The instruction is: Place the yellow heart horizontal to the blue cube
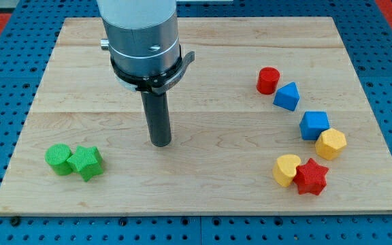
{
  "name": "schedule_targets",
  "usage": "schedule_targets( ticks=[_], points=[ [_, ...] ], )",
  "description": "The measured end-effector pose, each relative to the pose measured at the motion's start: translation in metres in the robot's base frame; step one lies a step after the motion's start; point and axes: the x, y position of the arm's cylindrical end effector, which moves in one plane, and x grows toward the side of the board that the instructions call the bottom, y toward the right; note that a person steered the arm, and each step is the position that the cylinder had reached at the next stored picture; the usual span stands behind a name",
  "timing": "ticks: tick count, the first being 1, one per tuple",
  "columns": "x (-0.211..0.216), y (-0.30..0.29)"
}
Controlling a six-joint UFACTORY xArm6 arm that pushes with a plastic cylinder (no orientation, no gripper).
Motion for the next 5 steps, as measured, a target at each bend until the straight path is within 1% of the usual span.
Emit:
schedule_targets(
  ticks=[1, 2, 3, 5],
  points=[
    [0.000, 0.000],
    [0.028, 0.025],
    [0.077, 0.081],
    [0.080, 0.098]
  ],
)
